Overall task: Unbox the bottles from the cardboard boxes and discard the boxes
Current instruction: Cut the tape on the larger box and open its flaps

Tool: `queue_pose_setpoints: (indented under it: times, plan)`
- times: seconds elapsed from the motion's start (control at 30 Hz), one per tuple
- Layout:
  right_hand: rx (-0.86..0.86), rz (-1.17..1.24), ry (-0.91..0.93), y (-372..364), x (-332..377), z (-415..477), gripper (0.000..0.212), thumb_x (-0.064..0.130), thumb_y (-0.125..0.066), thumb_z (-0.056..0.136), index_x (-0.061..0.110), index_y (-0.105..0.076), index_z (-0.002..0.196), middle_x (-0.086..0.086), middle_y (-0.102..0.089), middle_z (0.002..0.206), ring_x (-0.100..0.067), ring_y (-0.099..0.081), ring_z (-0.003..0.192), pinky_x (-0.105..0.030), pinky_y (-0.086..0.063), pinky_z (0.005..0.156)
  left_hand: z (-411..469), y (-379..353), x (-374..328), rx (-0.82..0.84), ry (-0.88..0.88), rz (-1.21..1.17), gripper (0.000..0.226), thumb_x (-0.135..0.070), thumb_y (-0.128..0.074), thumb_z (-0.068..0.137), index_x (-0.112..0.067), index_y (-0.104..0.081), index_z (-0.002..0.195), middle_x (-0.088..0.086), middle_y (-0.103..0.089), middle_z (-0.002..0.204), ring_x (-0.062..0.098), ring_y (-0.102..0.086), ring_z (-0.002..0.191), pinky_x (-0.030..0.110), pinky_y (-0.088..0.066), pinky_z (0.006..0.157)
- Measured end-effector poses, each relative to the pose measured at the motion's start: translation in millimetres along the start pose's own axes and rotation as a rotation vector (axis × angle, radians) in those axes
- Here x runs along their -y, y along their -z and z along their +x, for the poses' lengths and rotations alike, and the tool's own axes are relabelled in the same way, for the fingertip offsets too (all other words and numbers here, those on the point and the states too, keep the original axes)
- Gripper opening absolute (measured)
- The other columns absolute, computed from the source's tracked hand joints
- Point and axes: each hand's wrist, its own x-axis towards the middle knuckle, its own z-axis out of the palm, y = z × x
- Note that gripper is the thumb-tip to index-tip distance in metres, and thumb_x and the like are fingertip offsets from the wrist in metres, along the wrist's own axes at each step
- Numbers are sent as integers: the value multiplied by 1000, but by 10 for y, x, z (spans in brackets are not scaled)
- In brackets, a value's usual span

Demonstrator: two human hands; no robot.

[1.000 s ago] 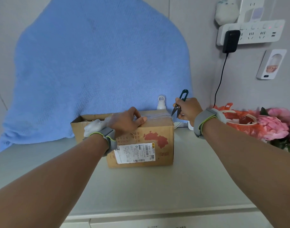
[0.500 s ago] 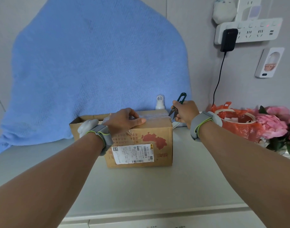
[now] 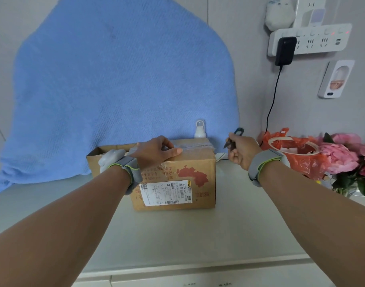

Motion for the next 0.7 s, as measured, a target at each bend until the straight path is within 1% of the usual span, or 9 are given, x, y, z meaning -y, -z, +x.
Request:
queue_pose_setpoints:
  times: [0.1,0.2,0.27,0.37,0.43,0.5,0.57,0.63,0.7]
  plan:
    - [3,41,154,1,19,-34,23,28,-59,96,12,-61,80,-2,-52,66,-9,-41,47,-15,-46,39,-7,-8,0,-14,-4,3,37,-65,-58,83,-31,-58,99,-2,-60,128,14,-57,115,42,-47,99]
    - [43,183,190,-43,-6,-90,14,11,-65,91,8,-59,79,-8,-57,69,-18,-64,58,-25,-57,51,-15,-24,2,-14,-3,-2,38,-65,-58,83,-31,-57,100,-2,-62,126,15,-60,112,42,-49,97]
    - [28,233,209,-66,-53,-127,15,6,-64,90,7,-58,75,-9,-55,65,-19,-69,58,-27,-59,53,-14,-27,4,-14,-1,-6,39,-65,-58,83,-30,-57,102,-1,-61,129,16,-58,116,42,-49,98]
    - [-1,234,252,-93,-181,-166,11,8,-63,91,9,-60,80,-7,-55,65,-17,-69,57,-27,-60,57,-13,-25,3,-12,-3,-10,40,-64,-58,84,-29,-57,102,0,-60,131,16,-56,121,42,-47,101]
    - [-53,219,290,-113,-265,-185,8,10,-63,91,10,-60,84,-6,-56,65,-16,-69,59,-24,-59,56,-15,-23,4,-14,-5,-10,39,-65,-57,83,-30,-57,100,-1,-61,128,16,-55,121,42,-46,101]
    - [-105,187,315,-134,-321,-195,5,10,-63,90,11,-60,86,-5,-57,66,-15,-67,61,-20,-47,50,-23,-24,5,-15,-4,-7,39,-66,-57,83,-31,-57,100,0,-61,129,16,-56,120,43,-45,102]
    - [-108,190,325,-171,-347,-207,3,10,-61,92,13,-63,92,-3,-56,64,-13,-65,61,-21,-38,51,-30,-29,1,-16,-6,-16,39,-65,-58,83,-30,-57,101,0,-60,130,17,-56,119,44,-45,103]
    - [-94,215,304,-224,-369,-216,7,12,-59,94,14,-66,96,-1,-51,59,-11,-59,55,-22,-35,51,-35,-29,-3,-18,-12,-21,39,-65,-58,84,-30,-57,101,0,-61,129,17,-58,116,44,-45,102]
    - [-83,260,266,-280,-405,-228,8,12,-60,93,15,-65,89,-1,-47,57,-9,-52,47,-23,-34,50,-47,-22,-5,-18,-11,-30,40,-65,-57,84,-29,-57,101,-1,-65,121,17,-62,107,44,-48,98]
